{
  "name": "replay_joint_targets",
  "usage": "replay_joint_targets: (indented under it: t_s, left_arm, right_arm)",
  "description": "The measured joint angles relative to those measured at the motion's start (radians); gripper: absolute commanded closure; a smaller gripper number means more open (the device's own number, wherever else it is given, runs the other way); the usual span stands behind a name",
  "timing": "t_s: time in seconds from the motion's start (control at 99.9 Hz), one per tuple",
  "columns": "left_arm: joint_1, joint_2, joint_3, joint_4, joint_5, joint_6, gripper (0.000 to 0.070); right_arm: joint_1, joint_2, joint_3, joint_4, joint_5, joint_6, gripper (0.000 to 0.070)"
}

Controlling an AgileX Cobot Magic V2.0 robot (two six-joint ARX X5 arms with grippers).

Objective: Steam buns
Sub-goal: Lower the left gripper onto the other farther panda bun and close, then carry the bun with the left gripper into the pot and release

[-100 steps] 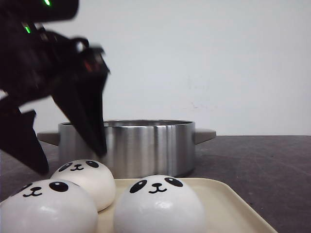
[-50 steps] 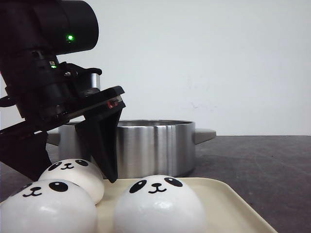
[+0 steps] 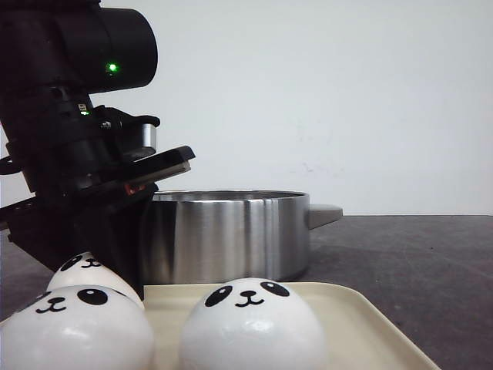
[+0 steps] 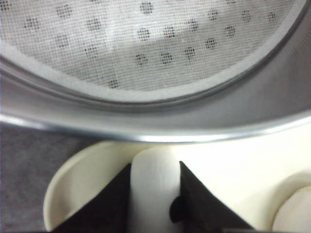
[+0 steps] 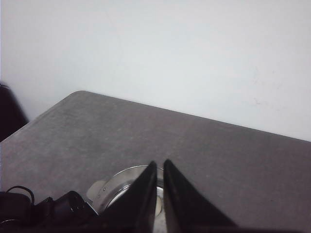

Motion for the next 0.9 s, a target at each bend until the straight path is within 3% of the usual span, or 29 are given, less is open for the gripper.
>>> replay_joint_targets:
  t_s: [0.5,0.901]
  left_arm:
    - [-0.03,-0.205,0.328,-0.126,-0.017,0.085,0.0697]
    - [0.103,0.046,0.619,-0.176,-0.141,0.288,0.0697]
  right_arm:
    - [0.0,0.0,0.0,-0.003,0.0,0.0,0.0685]
    - [0.0,0.0,0.0,-0.026,0.0,0.0,0.0685]
